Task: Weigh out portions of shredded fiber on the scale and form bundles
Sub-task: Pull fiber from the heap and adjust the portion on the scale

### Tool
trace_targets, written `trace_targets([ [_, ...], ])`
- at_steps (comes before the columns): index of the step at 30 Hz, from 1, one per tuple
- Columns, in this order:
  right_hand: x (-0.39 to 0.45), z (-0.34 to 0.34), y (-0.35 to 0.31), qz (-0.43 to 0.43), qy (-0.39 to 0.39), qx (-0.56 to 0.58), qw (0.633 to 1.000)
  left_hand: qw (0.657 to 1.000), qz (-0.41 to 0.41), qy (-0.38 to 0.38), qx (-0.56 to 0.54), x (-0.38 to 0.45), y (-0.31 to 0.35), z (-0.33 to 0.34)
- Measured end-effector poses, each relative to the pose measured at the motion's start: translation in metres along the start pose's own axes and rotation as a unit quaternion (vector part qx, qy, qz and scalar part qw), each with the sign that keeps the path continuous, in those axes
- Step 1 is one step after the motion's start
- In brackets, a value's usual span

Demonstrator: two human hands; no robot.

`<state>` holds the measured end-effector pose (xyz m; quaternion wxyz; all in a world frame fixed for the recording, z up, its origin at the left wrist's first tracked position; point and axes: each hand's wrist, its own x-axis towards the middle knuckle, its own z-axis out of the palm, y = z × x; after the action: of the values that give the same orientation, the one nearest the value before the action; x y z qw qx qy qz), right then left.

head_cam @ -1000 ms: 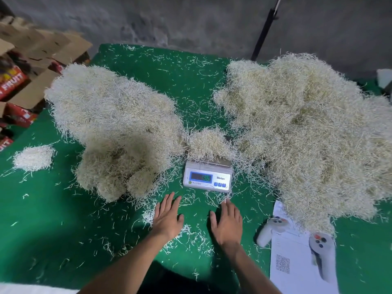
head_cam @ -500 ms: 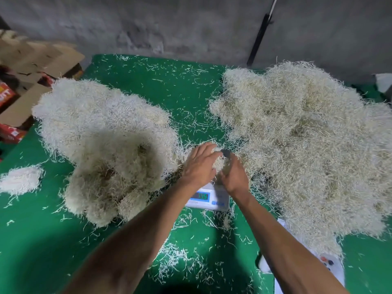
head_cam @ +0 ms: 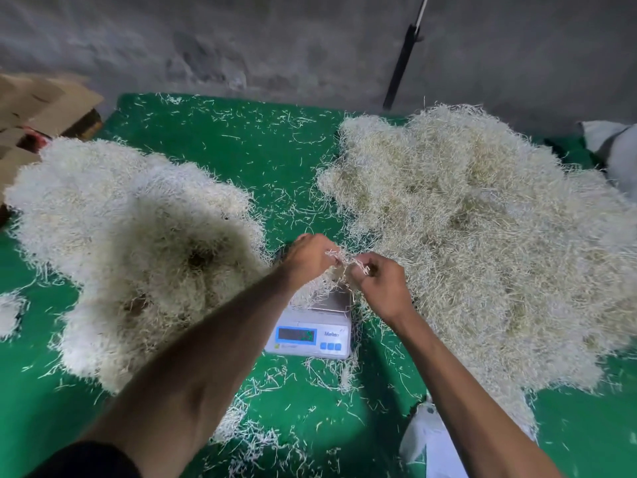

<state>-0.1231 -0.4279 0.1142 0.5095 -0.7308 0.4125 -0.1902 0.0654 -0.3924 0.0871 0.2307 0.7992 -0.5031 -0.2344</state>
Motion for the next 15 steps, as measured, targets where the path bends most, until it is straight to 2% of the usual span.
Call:
trace_targets([
  [5, -0.028, -0.007, -0.021, -0.009, 0.033, 0.088, 0.996, 0.998, -0.066, 0.023, -0.003, 0.004, 0.011, -0.012],
  [10, -0.051, -0.045, -0.036, -0.022, 0.088, 0.191, 0.977, 0.987, -0.143, 0.077, -0.01, 0.004, -0.006, -0.018],
  [15, -0.04, -0.086, -0.016, 0.004, 0.156, 0.309, 0.938, 0.981, -0.14, 0.122, -0.049, 0.001, -0.004, -0.011],
])
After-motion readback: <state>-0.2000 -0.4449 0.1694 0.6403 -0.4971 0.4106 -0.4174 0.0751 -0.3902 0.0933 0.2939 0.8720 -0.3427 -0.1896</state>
